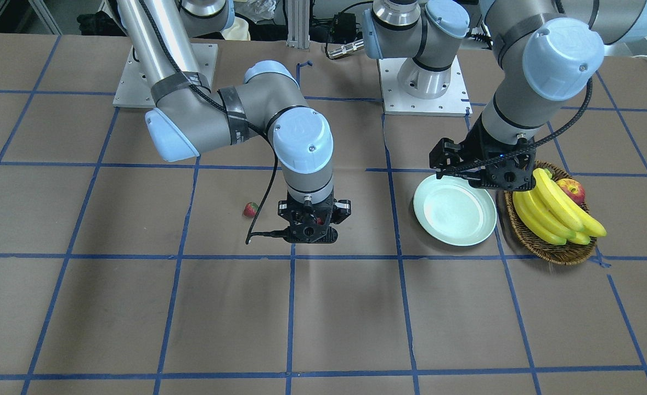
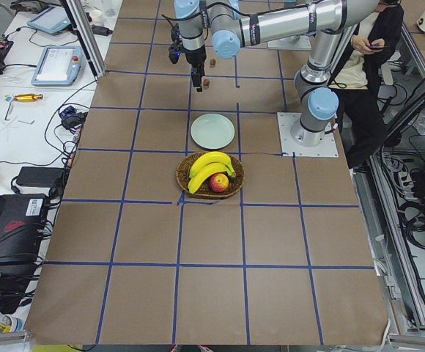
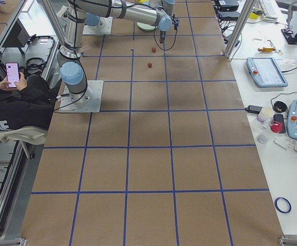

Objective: Collect all strawberries into plate
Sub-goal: 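Carry the second strawberry beside the first and set it down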

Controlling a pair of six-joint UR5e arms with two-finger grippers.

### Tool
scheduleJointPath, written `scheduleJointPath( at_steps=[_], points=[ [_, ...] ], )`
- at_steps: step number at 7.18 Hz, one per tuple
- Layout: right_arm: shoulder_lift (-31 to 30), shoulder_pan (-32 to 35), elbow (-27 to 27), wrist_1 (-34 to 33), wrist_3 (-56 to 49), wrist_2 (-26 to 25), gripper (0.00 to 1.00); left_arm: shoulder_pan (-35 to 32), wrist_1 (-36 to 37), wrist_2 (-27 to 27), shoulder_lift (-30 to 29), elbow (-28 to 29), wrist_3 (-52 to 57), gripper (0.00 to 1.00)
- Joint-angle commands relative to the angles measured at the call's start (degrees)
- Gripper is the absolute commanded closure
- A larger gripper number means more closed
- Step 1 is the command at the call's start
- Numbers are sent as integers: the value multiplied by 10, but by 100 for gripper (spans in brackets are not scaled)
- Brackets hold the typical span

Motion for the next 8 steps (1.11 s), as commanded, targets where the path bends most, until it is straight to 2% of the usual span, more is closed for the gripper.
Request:
scheduleJointPath(
  at_steps=[1,4,5,6,7,8],
  points=[
    [26,21,0,-35,1,36,100,0,-2,-1,-1,0,-1,0],
    [48,29,1,-40,-7,45,100,0,-7,-1,-2,-2,0,0],
    [51,29,1,-40,-18,54,95,0,-7,-1,-3,-5,-1,0],
    [58,29,5,-39,-33,62,88,0,-6,2,-3,-24,-2,0],
    [58,29,7,-37,-39,62,76,0,1,3,-3,-41,-2,0],
    [57,29,8,-31,-40,63,51,1,1,5,-3,-43,-2,0]
  ],
)
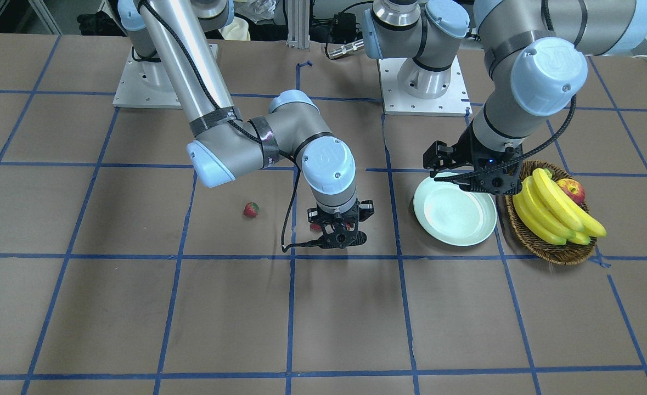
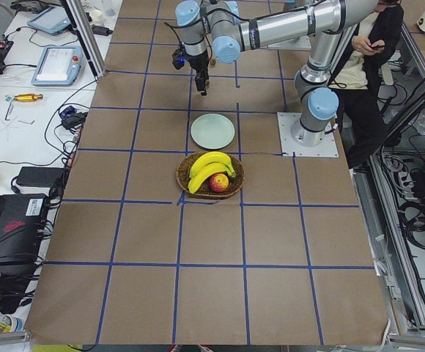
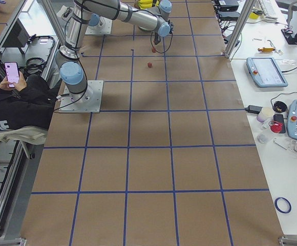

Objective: Collect all strawberries into plate
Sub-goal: 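Carry the second strawberry beside the first and set it down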

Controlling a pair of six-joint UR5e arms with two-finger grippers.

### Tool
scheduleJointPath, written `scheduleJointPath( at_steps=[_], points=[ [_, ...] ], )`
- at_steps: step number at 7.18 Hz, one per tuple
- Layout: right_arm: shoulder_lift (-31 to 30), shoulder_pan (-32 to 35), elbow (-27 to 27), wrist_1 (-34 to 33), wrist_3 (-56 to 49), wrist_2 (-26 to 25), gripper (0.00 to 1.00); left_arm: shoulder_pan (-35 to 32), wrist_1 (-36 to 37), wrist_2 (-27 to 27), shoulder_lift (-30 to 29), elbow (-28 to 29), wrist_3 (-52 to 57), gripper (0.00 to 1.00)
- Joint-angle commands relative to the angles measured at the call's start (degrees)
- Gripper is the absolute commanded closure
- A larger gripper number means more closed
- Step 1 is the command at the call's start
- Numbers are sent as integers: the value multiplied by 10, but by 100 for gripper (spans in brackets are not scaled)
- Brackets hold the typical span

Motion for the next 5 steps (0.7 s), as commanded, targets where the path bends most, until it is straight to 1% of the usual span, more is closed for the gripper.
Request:
scheduleJointPath(
  at_steps=[1,2,3,4,5],
  points=[
    [-1,0,2,7,-5,2,38,1,3,2,-1,-9,0,0],
    [-5,0,1,7,-19,2,5,1,3,1,-1,-7,1,0],
    [-8,0,1,8,-26,2,0,1,3,2,-1,-5,2,0],
    [-24,-1,-1,19,-27,-2,0,1,3,2,0,-5,3,0],
    [-54,-6,-6,52,-28,-11,0,1,8,2,0,-4,3,0]
  ],
)
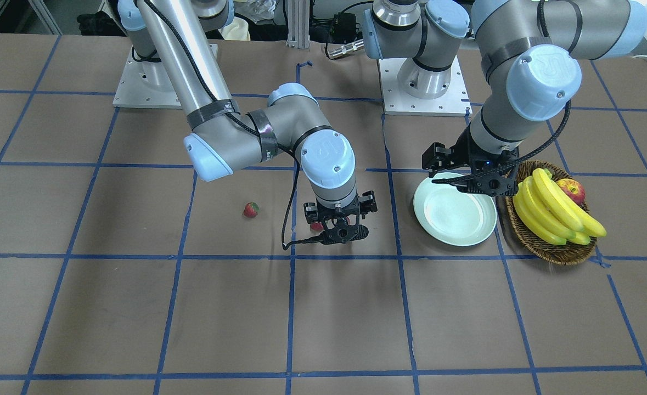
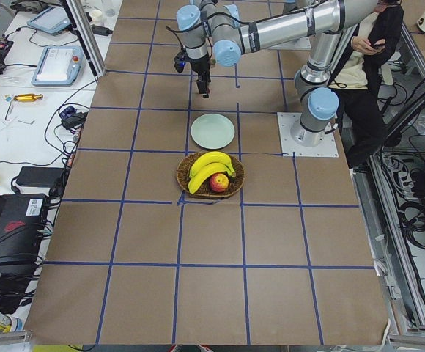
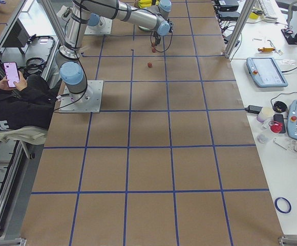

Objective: Collect all strawberries into plate
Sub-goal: 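Move the right gripper to the last strawberry and grasp it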

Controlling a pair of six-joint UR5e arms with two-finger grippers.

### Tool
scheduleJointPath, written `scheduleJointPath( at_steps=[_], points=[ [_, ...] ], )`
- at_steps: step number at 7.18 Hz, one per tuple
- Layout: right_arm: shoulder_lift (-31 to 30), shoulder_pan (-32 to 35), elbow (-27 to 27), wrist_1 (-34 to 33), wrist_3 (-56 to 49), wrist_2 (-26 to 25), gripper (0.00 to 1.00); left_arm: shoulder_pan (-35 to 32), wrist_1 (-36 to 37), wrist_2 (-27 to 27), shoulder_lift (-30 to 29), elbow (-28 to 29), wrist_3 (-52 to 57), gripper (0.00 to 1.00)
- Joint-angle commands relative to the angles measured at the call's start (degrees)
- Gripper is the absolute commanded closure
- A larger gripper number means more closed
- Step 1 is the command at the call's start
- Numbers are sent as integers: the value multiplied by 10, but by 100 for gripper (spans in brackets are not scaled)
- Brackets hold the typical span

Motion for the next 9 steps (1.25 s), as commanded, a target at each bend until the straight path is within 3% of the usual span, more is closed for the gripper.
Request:
scheduleJointPath(
  at_steps=[1,5,7,9],
  points=[
    [-55,-16,-4,56,-22,-45,0,0,11,0,0,1,2,0],
    [-88,-114,27,137,-102,-104,0,-4,20,0,0,-1,4,0],
    [-99,-130,104,114,-132,-129,0,-4,18,0,-1,-3,9,0],
    [-104,-130,148,86,-133,-147,0,-10,19,0,-1,-3,3,0]
  ],
)
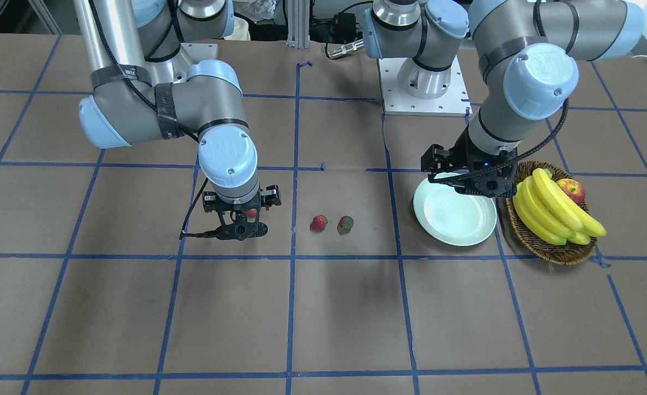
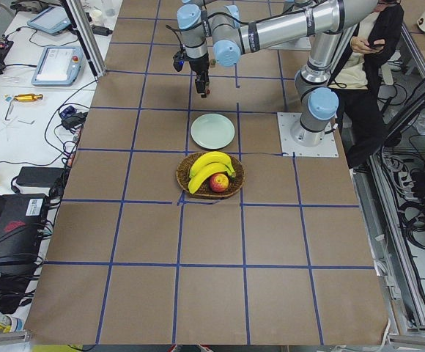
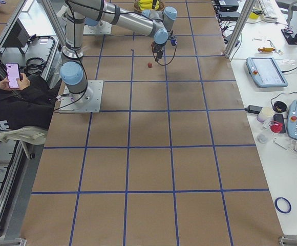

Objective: Collect all strawberries into plate
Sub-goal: 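Move the right gripper to the last strawberry and grasp it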

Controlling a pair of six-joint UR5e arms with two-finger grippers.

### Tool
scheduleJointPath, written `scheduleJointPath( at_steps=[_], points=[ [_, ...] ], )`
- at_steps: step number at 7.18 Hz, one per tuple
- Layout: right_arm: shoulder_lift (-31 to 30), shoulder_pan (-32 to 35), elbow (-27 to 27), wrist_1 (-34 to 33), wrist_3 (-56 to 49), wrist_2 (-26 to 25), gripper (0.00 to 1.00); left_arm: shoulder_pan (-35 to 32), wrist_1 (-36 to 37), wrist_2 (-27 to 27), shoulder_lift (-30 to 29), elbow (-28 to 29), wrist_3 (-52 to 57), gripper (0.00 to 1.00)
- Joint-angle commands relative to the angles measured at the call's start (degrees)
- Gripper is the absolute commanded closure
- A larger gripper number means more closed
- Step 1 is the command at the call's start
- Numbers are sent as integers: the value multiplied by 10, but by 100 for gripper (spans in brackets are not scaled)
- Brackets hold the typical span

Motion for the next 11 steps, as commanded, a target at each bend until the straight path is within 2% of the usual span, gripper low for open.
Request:
scheduleJointPath(
  at_steps=[1,2,4,7,8,10,11],
  points=[
    [2,-1,38,-21,-3,-7,0,-7,0,0,0,0,-5,0],
    [5,0,41,-27,-2,-3,0,-7,1,0,0,1,-2,0],
    [12,0,46,-40,-3,37,0,-7,0,1,1,2,-1,0],
    [25,0,52,-41,-5,33,14,-8,0,0,0,1,1,0],
    [25,0,51,-42,-6,32,44,-8,0,1,0,1,2,0],
    [27,0,49,-42,-15,32,94,-7,0,1,0,2,2,0],
    [27,0,49,-42,-15,33,100,-7,0,1,0,2,3,0]
  ],
)
